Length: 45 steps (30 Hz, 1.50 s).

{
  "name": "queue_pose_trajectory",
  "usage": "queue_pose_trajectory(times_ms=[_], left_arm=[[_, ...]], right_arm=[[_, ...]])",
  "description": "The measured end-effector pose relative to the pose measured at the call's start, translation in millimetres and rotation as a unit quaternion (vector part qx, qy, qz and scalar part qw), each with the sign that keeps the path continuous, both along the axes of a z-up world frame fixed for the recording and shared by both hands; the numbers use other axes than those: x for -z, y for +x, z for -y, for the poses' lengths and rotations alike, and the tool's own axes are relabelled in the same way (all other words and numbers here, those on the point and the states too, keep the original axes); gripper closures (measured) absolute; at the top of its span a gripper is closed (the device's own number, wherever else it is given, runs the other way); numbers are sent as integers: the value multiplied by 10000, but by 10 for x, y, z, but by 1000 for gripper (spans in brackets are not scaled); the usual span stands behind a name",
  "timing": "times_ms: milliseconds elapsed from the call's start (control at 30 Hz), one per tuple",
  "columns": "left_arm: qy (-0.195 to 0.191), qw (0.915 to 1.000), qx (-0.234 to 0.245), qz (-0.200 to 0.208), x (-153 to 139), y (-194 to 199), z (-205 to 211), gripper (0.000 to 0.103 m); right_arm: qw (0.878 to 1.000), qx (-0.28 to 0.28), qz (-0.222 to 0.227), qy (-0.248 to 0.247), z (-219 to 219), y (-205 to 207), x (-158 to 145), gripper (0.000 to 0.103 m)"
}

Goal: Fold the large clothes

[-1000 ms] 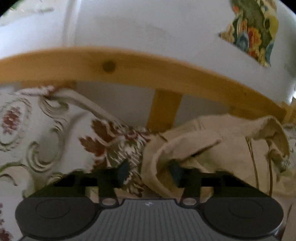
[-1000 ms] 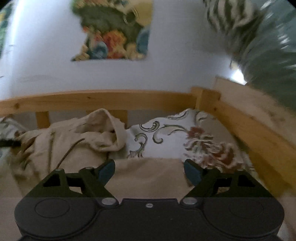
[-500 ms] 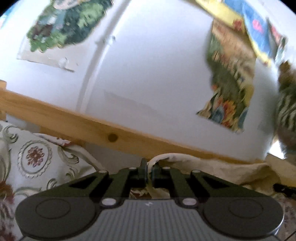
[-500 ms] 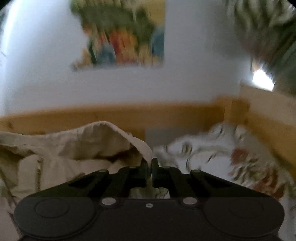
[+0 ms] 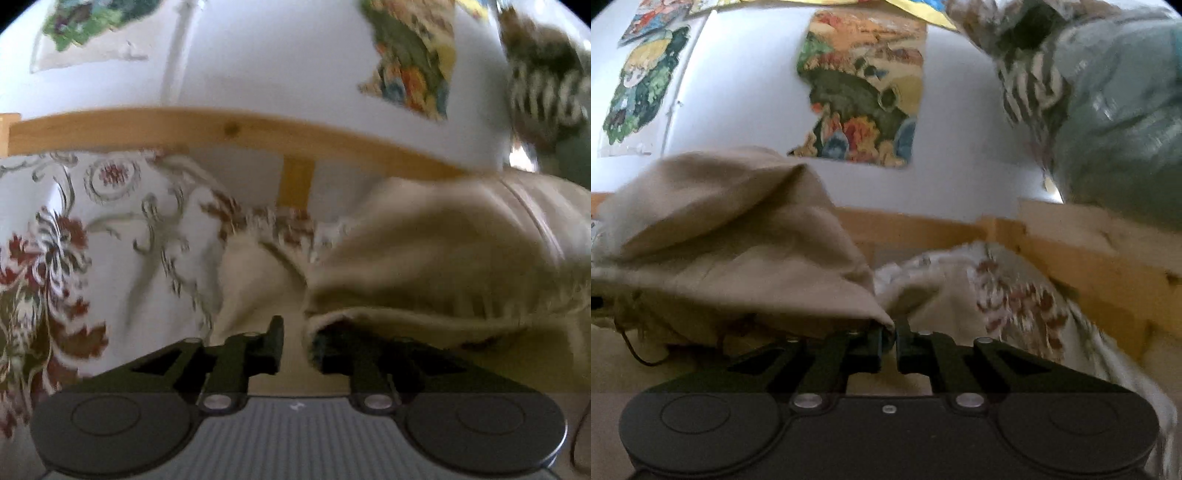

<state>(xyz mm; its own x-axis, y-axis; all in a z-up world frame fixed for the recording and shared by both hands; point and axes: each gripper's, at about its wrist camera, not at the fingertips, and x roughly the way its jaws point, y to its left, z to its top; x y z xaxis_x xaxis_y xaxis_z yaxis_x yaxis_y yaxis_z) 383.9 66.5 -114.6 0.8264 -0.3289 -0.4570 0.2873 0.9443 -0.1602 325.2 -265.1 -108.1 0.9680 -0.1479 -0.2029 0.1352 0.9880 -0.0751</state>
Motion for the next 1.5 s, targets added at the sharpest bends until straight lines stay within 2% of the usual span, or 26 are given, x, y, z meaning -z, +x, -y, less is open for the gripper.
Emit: queue_pose_trajectory(times_ms=[33, 100, 200, 233, 267, 300, 367, 400, 467, 500, 567, 733, 800, 900, 933, 1000, 1100, 1167, 1267, 1300, 1333, 1367, 1400, 1433, 1467, 1500], left_arm=[[17, 9998, 40, -203, 19, -28, -4, 52], [71, 9987, 203, -463, 56, -153, -30, 36], [216, 9982, 373, -417, 85, -463, -103, 21], [193, 9981, 397, -430, 85, -554, -144, 16], [125, 9979, 397, -493, 82, -616, -184, 15], [2, 9973, 421, -603, 74, -663, -226, 15], [-191, 9962, 433, -730, 62, -707, -292, 14], [-210, 9958, 383, -806, 70, -722, -313, 13], [16, 9941, 201, -1066, 94, -687, -299, 13], [160, 9930, 91, -1164, 110, -669, -297, 13], [153, 9919, -3, -1261, 108, -691, -361, 13], [-608, 9915, -95, -1145, -31, -750, -619, 11], [-764, 9915, 29, -1053, -94, -703, -609, 11], [-789, 9916, 280, -987, -166, -606, -467, 9], [-797, 9906, 362, -1047, -157, -569, -409, 9], [-872, 9877, 439, -1219, -125, -544, -330, 9], [-1061, 9808, 532, -1548, 7, -558, -293, 8], [-1181, 9737, 588, -1860, 122, -505, -279, 8], [-1376, 9620, 544, -2294, 212, -347, -213, 10], [-1441, 9599, 545, -2344, 199, -301, -191, 17], [-1482, 9585, 571, -2368, 177, -263, -163, 32], [-1509, 9567, 657, -2400, 158, -230, -142, 43], [-1446, 9575, 666, -2406, 135, -202, -105, 59], [-1323, 9613, 624, -2336, 105, -184, -69, 77], [-1241, 9645, 625, -2247, 72, -158, -35, 81], [-1162, 9680, 587, -2146, 36, -128, 5, 87]], right_arm=[[9999, 86, -90, 90, 23, -25, 59, 85], [9986, 241, -310, 344, 105, -58, 155, 74], [9957, 336, -576, 642, 235, -114, 223, 61], [9951, 351, -658, 646, 260, -140, 228, 50], [9946, 316, -767, 620, 283, -193, 239, 42], [9943, 274, -849, 581, 300, -254, 246, 39], [9935, 199, -1044, 419, 315, -409, 260, 25], [9930, 138, -1123, 335, 309, -497, 274, 23], [9917, 29, -1269, 179, 293, -647, 299, 16], [9913, -51, -1308, 139, 284, -708, 305, 14], [9909, -185, -1335, 32, 250, -804, 299, 11], [9887, -371, -1345, -540, 119, -950, 259, 11], [9887, -476, -1334, -487, 138, -995, 221, 10], [9851, -735, -1537, 239, 271, -968, 150, 10], [9791, -903, -1665, 740, 362, -944, 127, 11], [9700, -971, -1744, 1384, 500, -943, 99, 12], [9558, -1136, -1866, 1970, 667, -1019, 51, 12], [9400, -1342, -1856, 2529, 757, -1085, 30, 12], [9089, -1584, -1870, 3375, 782, -1052, 105, 12], [9018, -1552, -1957, 3526, 752, -980, 147, 12], [8972, -1458, -2103, 3600, 698, -886, 216, 13], [8965, -1412, -2190, 3582, 644, -798, 268, 21], [8982, -1385, -2217, 3533, 578, -719, 306, 29], [9012, -1399, -2188, 3469, 514, -652, 323, 53], [9065, -1439, -2149, 3337, 439, -581, 311, 79], [9126, -1497, -2147, 3142, 362, -513, 279, 87]])
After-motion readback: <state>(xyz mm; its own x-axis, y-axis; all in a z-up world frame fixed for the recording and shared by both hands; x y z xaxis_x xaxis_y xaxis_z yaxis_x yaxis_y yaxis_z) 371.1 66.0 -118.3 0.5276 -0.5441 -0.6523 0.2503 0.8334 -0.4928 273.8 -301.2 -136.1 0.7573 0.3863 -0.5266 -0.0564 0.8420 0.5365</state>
